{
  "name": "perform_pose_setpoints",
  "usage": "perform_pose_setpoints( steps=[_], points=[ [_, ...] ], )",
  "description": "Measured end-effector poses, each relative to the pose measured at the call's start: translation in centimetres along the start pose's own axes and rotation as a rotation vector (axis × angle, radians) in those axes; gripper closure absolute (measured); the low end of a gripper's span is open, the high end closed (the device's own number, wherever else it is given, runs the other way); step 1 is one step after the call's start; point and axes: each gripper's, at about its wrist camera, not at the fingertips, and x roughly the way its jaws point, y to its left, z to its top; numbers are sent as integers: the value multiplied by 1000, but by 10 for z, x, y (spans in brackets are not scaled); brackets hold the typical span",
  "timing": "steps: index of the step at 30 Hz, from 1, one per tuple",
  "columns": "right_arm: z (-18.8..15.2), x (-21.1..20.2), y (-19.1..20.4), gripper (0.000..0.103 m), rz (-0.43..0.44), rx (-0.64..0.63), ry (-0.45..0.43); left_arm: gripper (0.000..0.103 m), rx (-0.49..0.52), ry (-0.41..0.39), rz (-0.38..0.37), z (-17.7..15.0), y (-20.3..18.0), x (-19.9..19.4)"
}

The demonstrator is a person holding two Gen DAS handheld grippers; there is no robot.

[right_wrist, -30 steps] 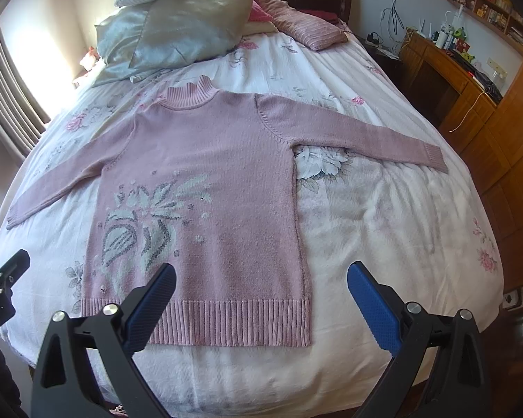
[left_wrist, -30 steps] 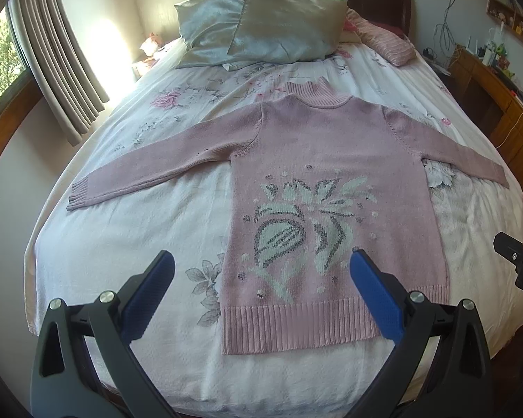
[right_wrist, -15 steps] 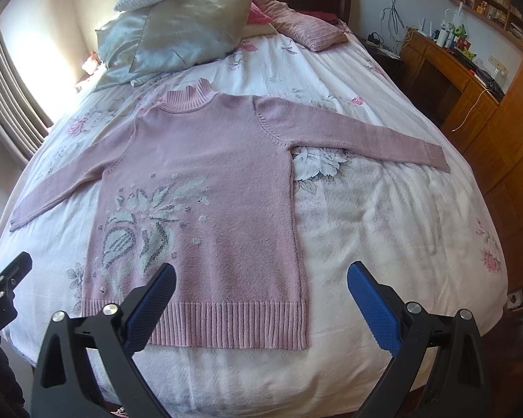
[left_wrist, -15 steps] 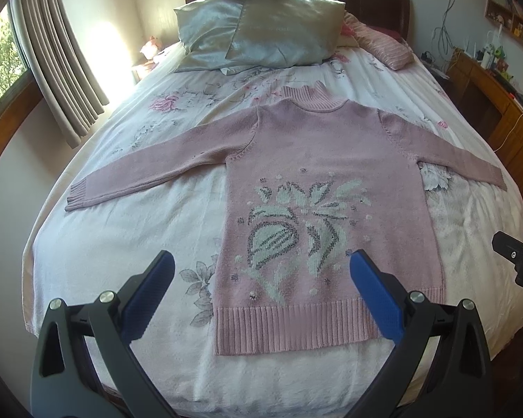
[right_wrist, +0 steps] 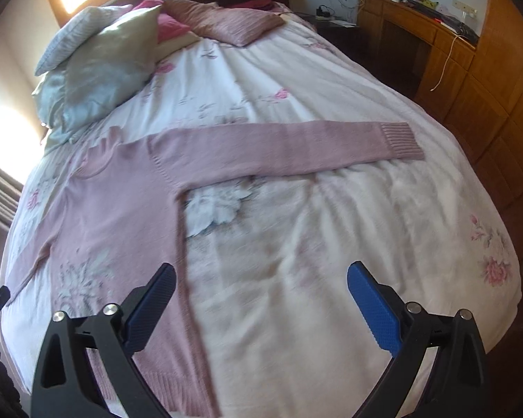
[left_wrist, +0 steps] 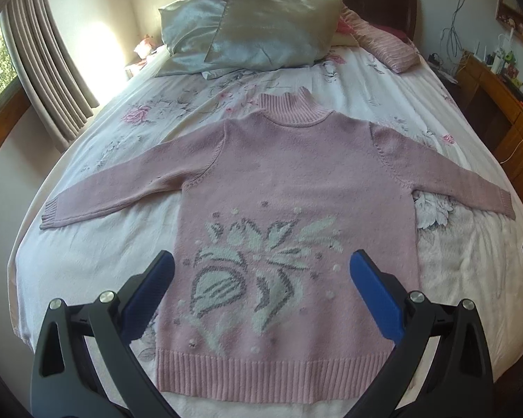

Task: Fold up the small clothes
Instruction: 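Move the right tool to a sleeve cuff and grasp it, then carry the cuff across the sweater body with the right tool and release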

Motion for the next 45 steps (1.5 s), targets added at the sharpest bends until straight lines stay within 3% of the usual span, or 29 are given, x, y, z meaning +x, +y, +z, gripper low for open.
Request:
perform_pose_setpoints(
  steps=[6, 13, 19, 23, 28, 30, 32, 33, 35, 36, 39, 45],
  points=[
    [84, 73, -108, 4, -39, 53, 56, 3, 12, 20, -27, 46, -92, 46],
    [159, 157, -213, 4, -66, 87, 130, 3, 32, 9, -53, 86, -183, 99],
    [182, 214, -279, 6, -63, 123, 211, 3, 41, 11, -41, 101, -221, 126],
    [183, 242, -304, 14, -44, 136, 276, 3, 45, 28, -27, 104, -228, 143],
    [183, 256, -323, 13, 34, 188, 271, 3, 57, 51, -4, 108, -231, 158],
    [183, 256, -324, 22, 47, 181, 261, 3, 59, 53, 0, 108, -229, 161],
    [184, 253, -321, 45, 59, 150, 244, 3, 57, 53, 4, 108, -227, 163],
    [185, 251, -319, 52, 75, 142, 240, 3, 54, 56, 6, 108, -225, 164],
    [185, 246, -315, 81, 96, 135, 233, 3, 47, 61, 8, 108, -220, 167],
    [186, 242, -314, 85, 107, 132, 222, 3, 43, 64, 8, 108, -217, 169],
    [188, 222, -299, 90, 135, 116, 165, 3, 33, 69, 14, 106, -205, 170],
    [189, 184, -234, 92, 294, 38, 76, 3, 18, 70, 27, 103, -179, 169]
  ],
)
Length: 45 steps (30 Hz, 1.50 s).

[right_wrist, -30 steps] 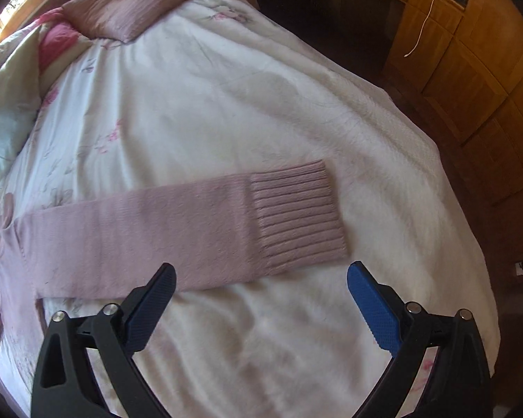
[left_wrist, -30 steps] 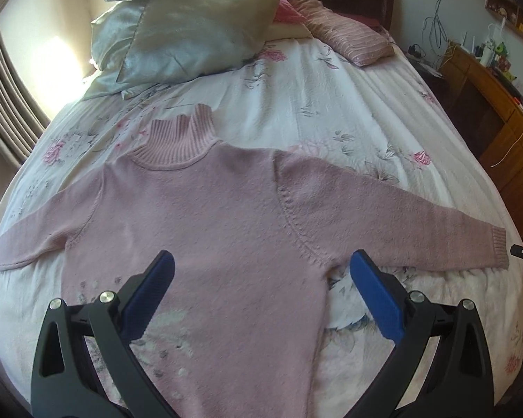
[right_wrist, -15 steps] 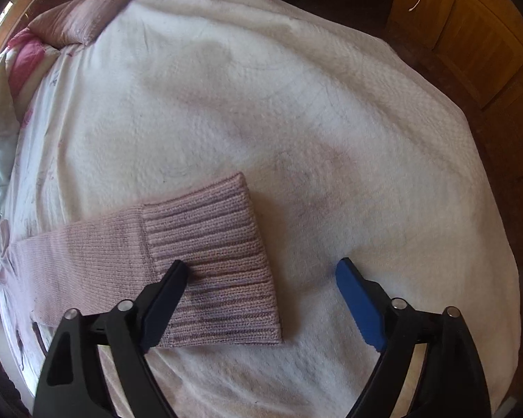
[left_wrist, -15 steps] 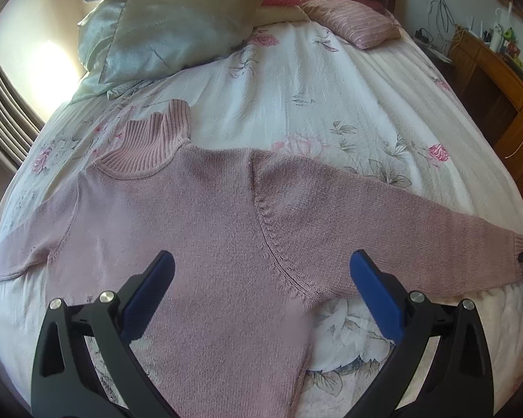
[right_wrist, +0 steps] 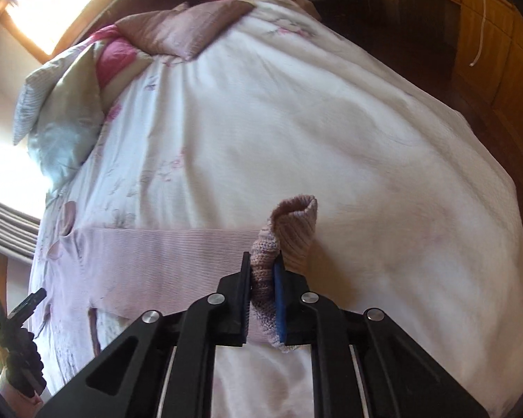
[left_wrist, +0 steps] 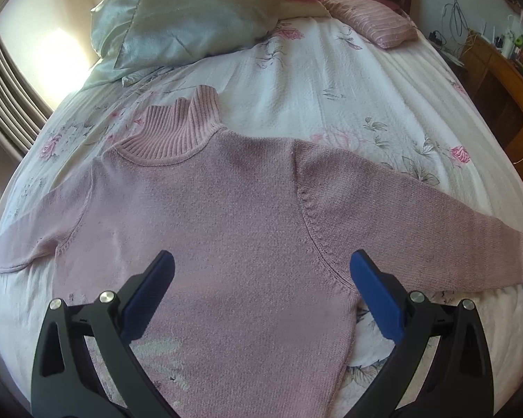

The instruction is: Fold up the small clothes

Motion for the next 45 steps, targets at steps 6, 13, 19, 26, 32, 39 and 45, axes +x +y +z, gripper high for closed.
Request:
perform_pose_setpoints(
  steps=[6, 13, 19, 26, 32, 39, 45],
  points=[
    [-2, 32, 111, 92, 152, -137, 36, 3, -33, 10, 7, -3, 24, -1],
    [-35, 96, 196, 92, 187, -250, 154, 3, -52, 20, -2, -9, 36, -2],
    [-70, 106, 217, 55, 262, -333, 211, 3, -23, 26, -55, -7, 16, -3],
    [-103, 52, 172, 53, 215, -306, 144, 3, 33, 107, -248, -7, -60, 16],
    [-129, 24, 110, 53, 167, -178, 119, 3, 132, 166, -275, -3, -136, 53],
    [-150, 8, 77, 53, 139, -101, 92, 5, 173, 224, -278, -5, -184, 88],
    [-155, 8, 73, 53, 129, -66, 85, 70, 219, 190, -316, -13, -202, 80]
  ],
)
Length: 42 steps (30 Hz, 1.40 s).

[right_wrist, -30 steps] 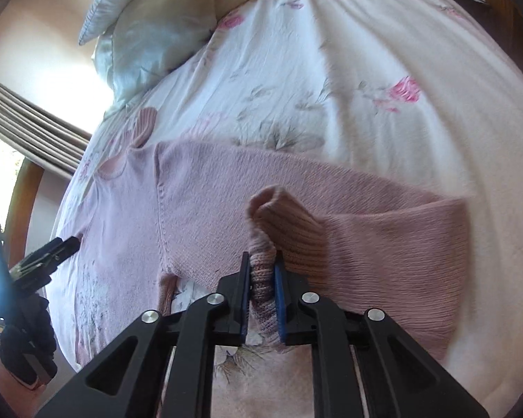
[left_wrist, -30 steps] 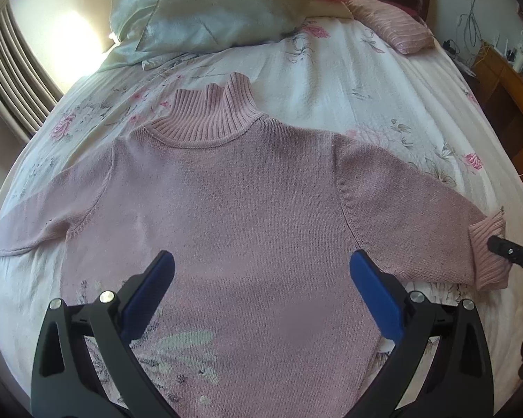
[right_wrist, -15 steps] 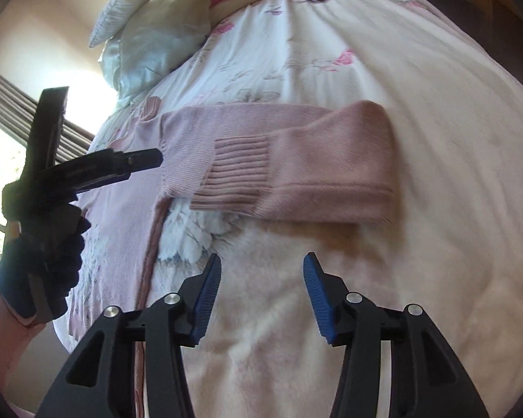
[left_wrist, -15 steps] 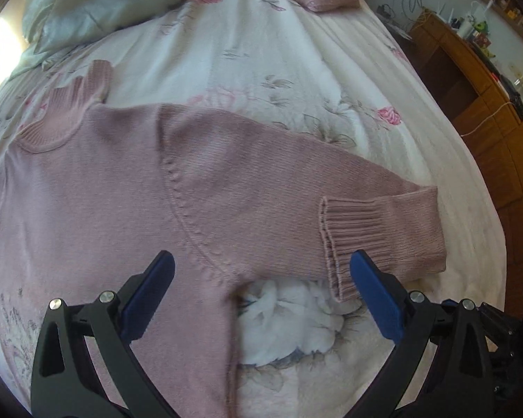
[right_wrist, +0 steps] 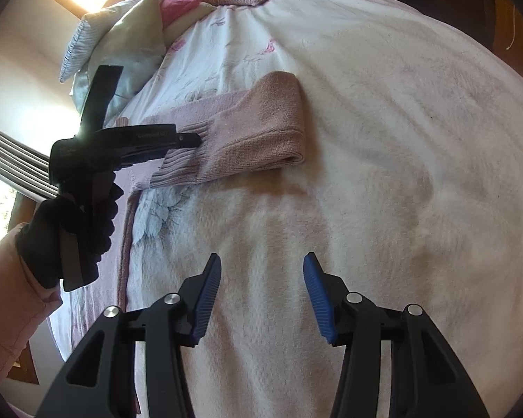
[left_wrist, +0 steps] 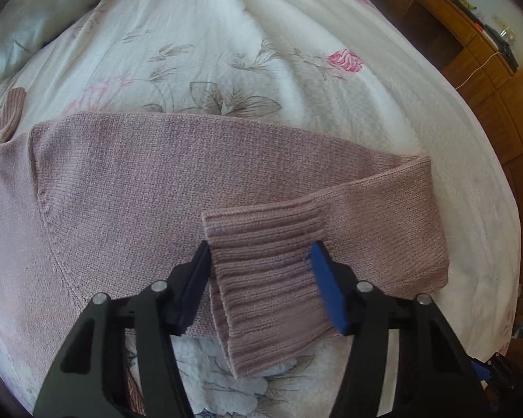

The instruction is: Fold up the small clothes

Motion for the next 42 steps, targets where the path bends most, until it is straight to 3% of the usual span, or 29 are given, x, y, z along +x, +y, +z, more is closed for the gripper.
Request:
perform_pose_setpoints(
  steps=[1, 3, 10, 14, 23, 28, 34, 39, 42],
  points=[
    [0, 0, 2, 53, 0, 0, -2, 81, -17, -3, -33, 0, 3, -2],
    [2, 2, 8, 53, 1, -6, -4, 90, -47, -24, -102, 0, 10, -11],
    [12, 13, 28, 53, 7, -9, -7, 92, -126, -222, -184, -10, 59, -96],
    [23, 18, 46, 53, 22, -32, -11, 92, -164, -306, -144, -12, 112, -138],
    [55, 45, 103, 52, 74, -92, -6, 92, -280, -367, 67, -32, 249, -204],
    [74, 65, 149, 52, 109, -145, -4, 92, -338, -368, 149, -46, 312, -219],
    [94, 105, 203, 52, 183, -170, 27, 92, -398, -326, 201, -58, 368, -200],
    [91, 160, 214, 52, 119, -151, 122, 91, -398, -239, 245, -64, 401, -155],
    [82, 183, 209, 54, 49, -144, 167, 82, -376, -121, 315, -71, 417, -115]
  ],
)
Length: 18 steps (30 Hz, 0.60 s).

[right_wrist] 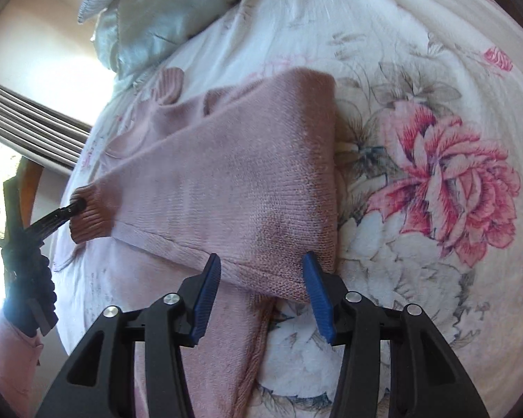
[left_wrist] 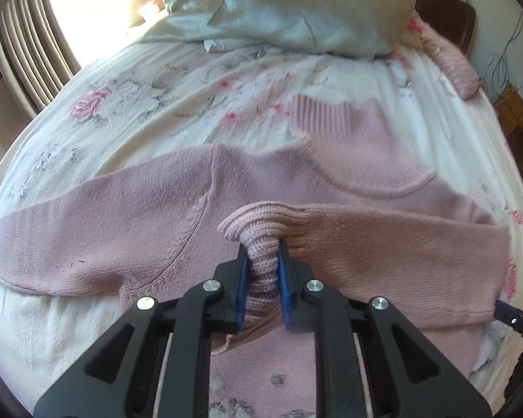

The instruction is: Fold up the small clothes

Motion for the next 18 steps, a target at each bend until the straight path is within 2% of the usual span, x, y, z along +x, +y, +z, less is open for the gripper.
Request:
perform_pose_setpoints(
  steps=[3, 6, 8, 10, 13, 16, 18],
  points=[
    [-3, -3, 4, 54, -19, -22, 1, 81, -29, 42, 31, -5, 21, 14],
    [-1, -24, 20, 52, -29, -64, -32, 82, -115, -36, -25, -5, 45, -13],
    [3, -39, 36, 50, 15, -76, -73, 80, -105, -81, -48, -4, 45, -29],
    [10, -40, 55, 47, 39, -82, -89, 78, -73, -92, -81, -2, 34, -36],
    [14, -19, 74, 47, 53, -80, -64, 77, -18, -45, -119, -1, 12, -21],
    [11, 15, 75, 47, 15, -47, 4, 77, -1, 45, -124, -7, 3, 13],
    [6, 37, 67, 48, -45, -9, 56, 77, -7, 114, -122, -12, 4, 39]
  ],
)
